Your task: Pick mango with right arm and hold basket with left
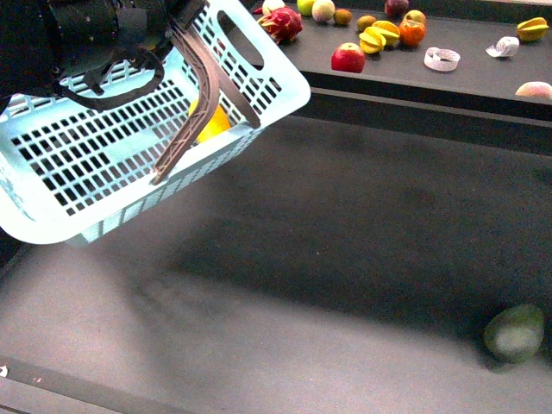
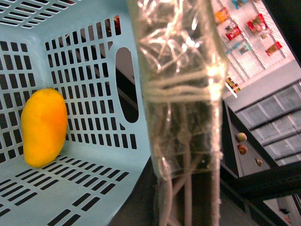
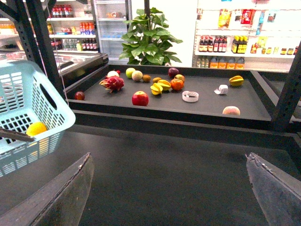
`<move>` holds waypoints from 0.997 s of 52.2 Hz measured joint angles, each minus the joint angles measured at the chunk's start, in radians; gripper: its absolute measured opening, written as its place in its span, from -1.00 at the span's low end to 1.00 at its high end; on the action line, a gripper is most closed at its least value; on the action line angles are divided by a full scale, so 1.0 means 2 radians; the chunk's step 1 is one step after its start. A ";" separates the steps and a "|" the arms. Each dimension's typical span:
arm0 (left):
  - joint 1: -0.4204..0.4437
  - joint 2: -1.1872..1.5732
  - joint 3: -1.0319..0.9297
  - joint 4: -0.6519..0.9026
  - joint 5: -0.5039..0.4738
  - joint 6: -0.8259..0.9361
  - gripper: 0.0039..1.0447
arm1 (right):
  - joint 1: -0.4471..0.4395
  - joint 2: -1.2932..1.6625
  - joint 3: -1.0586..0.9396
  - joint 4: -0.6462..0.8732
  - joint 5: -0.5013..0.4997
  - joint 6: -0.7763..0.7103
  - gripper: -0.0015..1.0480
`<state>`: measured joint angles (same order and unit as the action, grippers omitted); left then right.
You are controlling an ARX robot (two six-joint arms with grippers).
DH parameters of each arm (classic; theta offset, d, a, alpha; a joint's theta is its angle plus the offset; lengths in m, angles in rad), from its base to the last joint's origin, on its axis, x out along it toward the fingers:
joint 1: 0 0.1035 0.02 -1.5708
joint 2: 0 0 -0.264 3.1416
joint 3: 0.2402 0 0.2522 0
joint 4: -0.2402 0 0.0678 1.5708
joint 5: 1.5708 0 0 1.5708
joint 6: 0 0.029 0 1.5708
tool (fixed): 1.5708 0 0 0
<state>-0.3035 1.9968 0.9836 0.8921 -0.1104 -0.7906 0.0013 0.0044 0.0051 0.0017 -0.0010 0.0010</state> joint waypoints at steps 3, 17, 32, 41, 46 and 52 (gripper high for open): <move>0.001 0.006 0.013 -0.027 -0.017 -0.033 -0.84 | 0.000 0.000 0.000 0.000 0.000 0.000 0.85; 0.013 0.020 0.042 -0.093 -0.048 -0.146 -0.84 | 0.000 0.000 0.000 0.000 0.000 0.000 0.85; 0.034 0.034 0.051 -0.131 -0.096 -0.221 -0.84 | 0.000 0.000 0.000 0.000 0.000 0.000 0.85; 0.035 0.046 0.059 -0.142 -0.093 -0.257 -0.84 | 0.000 0.000 0.000 0.000 0.000 0.000 0.85; 0.035 0.053 0.061 -0.138 -0.085 -0.273 -0.84 | 0.000 0.000 0.000 0.000 0.000 0.000 0.85; 0.035 0.065 0.069 -0.138 -0.078 -0.297 -0.84 | 0.000 0.000 0.000 0.000 0.000 0.000 0.85</move>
<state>-0.2337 2.1277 1.1213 0.6159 -0.2657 -1.3838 0.0013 0.0044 0.0051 0.0017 -0.0010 0.0010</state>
